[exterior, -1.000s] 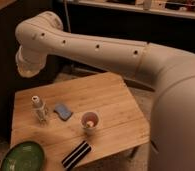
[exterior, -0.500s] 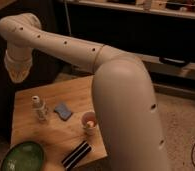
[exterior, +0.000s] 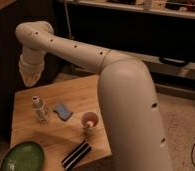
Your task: Knock the bottle over
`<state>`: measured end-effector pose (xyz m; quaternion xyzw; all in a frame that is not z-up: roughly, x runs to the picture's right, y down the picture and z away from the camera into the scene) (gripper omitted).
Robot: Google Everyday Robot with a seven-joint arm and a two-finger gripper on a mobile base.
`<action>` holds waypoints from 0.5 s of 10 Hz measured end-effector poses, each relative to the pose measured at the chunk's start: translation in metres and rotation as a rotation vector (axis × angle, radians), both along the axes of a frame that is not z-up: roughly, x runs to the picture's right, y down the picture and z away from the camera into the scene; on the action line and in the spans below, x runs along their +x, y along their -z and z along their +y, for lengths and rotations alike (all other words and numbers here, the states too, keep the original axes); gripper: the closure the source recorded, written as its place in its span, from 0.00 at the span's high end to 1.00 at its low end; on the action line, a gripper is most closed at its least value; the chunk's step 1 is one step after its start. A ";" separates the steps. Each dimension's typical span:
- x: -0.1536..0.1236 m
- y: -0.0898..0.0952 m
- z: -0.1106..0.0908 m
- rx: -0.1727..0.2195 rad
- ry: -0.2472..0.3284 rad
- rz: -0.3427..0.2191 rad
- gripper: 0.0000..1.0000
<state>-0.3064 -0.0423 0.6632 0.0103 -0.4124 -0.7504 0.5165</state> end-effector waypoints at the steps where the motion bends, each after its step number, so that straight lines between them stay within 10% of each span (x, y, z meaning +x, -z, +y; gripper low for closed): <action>1: 0.005 0.010 -0.003 0.002 -0.032 0.006 0.00; 5: -0.022 0.040 0.012 0.008 -0.017 0.040 0.00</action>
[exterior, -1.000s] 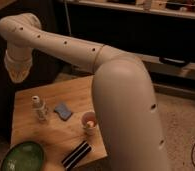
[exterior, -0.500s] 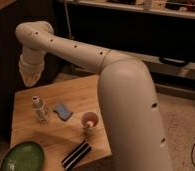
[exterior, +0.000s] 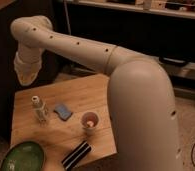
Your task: Knock the bottle over
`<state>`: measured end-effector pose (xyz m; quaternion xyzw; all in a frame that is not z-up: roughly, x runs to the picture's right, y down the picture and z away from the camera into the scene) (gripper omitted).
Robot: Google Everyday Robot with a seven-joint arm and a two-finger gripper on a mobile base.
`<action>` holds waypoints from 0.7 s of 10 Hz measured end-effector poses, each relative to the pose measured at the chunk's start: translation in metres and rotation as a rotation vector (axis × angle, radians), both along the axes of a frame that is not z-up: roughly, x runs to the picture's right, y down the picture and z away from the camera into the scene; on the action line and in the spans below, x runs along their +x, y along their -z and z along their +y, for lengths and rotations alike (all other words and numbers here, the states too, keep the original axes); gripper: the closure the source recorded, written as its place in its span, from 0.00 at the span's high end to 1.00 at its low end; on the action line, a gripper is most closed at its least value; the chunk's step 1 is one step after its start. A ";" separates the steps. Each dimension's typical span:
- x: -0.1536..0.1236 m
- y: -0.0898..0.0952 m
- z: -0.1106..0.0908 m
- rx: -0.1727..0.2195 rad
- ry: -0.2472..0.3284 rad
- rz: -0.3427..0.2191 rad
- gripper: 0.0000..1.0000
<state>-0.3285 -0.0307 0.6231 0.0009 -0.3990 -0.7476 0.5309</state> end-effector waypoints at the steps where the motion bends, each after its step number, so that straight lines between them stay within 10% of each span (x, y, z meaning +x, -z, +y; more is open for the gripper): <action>1: -0.015 -0.001 0.015 -0.005 0.023 0.025 0.00; 7: -0.059 -0.026 0.052 -0.060 0.017 0.224 0.00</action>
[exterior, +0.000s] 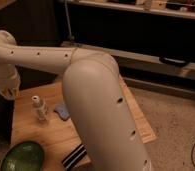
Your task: Knock the bottle over
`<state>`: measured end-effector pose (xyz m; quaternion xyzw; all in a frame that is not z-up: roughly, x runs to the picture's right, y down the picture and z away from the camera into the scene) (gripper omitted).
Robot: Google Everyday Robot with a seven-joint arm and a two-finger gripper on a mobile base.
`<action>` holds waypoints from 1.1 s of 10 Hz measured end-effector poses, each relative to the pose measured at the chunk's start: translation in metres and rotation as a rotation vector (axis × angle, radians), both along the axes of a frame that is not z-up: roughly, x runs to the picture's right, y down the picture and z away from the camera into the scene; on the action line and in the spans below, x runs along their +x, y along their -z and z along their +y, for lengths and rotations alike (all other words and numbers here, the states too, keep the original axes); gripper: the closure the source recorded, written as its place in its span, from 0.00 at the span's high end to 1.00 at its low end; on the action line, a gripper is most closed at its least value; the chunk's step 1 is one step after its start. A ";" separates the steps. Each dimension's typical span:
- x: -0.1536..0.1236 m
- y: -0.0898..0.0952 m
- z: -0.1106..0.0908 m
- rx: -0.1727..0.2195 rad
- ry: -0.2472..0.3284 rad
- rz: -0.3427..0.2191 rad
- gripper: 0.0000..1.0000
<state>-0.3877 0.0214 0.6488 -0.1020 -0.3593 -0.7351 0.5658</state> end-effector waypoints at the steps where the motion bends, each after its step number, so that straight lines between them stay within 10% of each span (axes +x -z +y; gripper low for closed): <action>1: -0.001 0.000 0.001 0.000 0.001 -0.001 0.00; 11: -0.002 0.000 0.001 0.000 0.001 -0.004 0.00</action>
